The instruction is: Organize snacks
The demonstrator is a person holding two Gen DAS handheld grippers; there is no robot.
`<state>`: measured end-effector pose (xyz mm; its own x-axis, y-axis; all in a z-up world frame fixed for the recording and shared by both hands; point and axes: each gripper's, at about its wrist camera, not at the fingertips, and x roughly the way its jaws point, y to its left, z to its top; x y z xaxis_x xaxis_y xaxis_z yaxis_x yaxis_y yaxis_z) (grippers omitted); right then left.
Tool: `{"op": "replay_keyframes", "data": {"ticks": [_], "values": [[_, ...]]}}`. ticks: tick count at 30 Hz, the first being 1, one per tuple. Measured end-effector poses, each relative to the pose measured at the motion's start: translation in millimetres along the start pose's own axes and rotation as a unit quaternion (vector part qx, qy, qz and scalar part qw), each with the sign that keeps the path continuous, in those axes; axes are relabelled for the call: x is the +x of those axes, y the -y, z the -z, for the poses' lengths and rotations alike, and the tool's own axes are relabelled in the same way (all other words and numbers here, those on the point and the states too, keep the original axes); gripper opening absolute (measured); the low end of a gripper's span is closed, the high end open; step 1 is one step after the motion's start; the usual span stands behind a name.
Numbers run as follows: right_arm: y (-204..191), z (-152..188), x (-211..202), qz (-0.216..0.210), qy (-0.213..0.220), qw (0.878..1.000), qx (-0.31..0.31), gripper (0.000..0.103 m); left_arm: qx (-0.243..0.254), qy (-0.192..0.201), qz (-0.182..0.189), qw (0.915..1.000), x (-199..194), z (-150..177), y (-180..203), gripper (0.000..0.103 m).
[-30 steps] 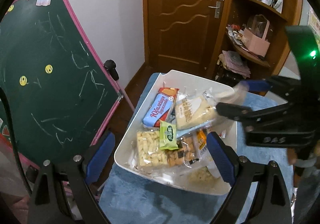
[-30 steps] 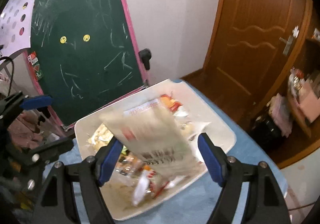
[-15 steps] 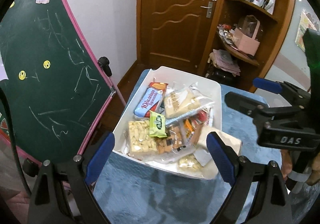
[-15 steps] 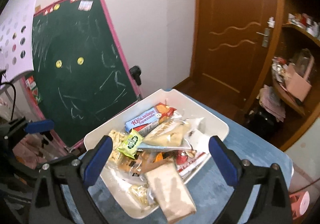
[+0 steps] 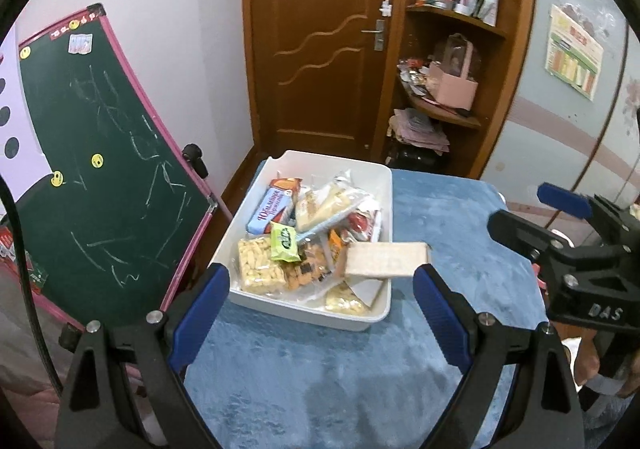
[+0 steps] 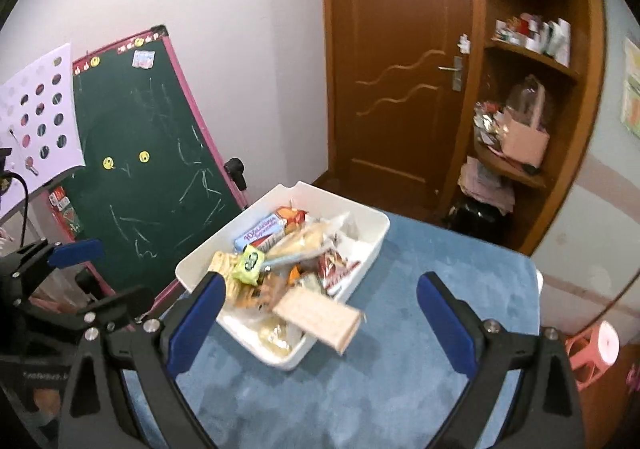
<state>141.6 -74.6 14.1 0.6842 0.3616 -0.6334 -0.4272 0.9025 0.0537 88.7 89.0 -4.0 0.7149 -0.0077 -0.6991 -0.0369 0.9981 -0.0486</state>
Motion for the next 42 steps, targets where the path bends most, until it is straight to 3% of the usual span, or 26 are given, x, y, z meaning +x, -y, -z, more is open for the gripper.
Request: {"op": "replay_keyframes", "data": {"ticks": [9, 12, 18, 23, 30, 42], "values": [[8.4, 48.5, -76.8, 0.057, 0.012, 0.996, 0.069, 0.097, 0.039, 0.008, 0.018, 0.9990, -40.2, 24.5, 37.2, 0.093], [12.5, 65.4, -101.1, 0.081, 0.015, 0.992, 0.100, 0.097, 0.044, 0.007, 0.021, 0.9988, -53.8, 34.1, 49.8, 0.102], [22.4, 96.7, -139.4, 0.153, 0.014, 0.977, 0.150, 0.097, 0.052, 0.035, 0.024, 0.9978, -85.8, 51.8, 71.7, 0.102], [35.2, 112.5, -163.1, 0.171, 0.017, 0.965, 0.200, 0.097, 0.041, 0.043, 0.023, 0.9979, -95.8, 57.2, 80.5, 0.102], [33.7, 115.9, -174.2, 0.204, 0.028, 0.958, 0.202, 0.097, 0.038, 0.029, 0.017, 0.9987, -92.3, 58.3, 90.3, 0.102], [17.5, 117.9, -158.9, 0.190, 0.009, 0.966, 0.172, 0.097, 0.046, 0.018, 0.011, 0.9987, -89.9, 59.3, 98.3, 0.102]]}}
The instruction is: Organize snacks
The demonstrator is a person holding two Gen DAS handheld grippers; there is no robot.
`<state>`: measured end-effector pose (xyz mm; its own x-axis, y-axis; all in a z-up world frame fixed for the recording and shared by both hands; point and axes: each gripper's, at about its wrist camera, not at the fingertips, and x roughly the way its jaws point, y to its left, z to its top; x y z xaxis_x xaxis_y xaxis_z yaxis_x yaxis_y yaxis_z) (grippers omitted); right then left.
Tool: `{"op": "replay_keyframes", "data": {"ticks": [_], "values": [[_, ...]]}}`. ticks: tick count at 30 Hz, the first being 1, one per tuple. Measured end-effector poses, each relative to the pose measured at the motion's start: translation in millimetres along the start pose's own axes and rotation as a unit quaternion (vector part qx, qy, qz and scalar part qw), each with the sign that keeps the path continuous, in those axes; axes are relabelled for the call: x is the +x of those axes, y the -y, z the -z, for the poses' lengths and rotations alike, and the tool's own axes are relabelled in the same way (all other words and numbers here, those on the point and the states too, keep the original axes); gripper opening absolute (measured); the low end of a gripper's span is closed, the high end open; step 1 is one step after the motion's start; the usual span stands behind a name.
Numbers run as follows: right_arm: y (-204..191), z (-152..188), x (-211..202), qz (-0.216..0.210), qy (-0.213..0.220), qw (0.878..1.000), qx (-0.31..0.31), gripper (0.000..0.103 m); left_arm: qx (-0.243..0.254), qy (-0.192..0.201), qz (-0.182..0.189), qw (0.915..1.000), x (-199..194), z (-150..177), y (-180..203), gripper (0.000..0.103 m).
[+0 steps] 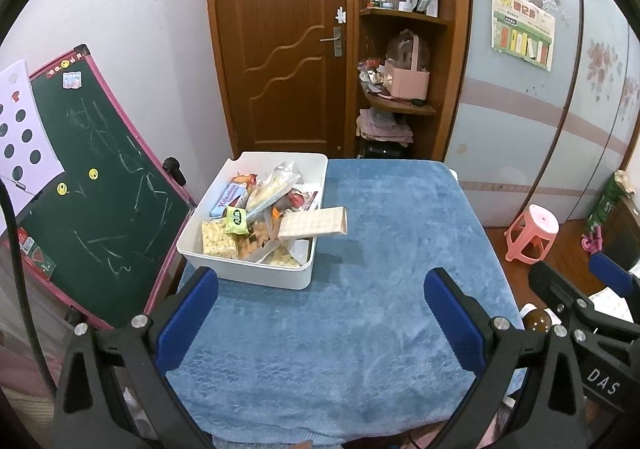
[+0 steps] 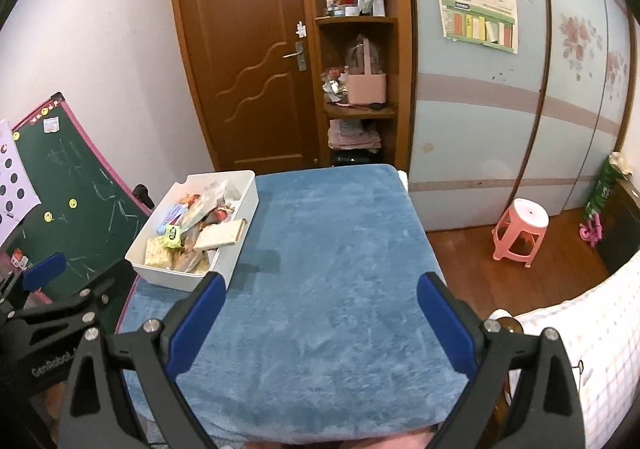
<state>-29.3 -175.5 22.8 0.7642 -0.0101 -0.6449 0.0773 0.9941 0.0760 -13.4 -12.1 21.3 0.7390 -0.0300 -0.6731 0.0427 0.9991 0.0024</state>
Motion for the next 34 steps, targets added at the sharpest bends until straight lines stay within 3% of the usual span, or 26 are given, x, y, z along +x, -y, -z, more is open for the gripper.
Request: {"op": "replay_keyframes", "data": {"ticks": [34], "values": [[-2.8, 3.0, 7.0, 0.006, 0.000, 1.000, -0.008, 0.097, -0.003, -0.029, -0.003, 0.9996, 14.7, 5.3, 0.1, 0.102]]}}
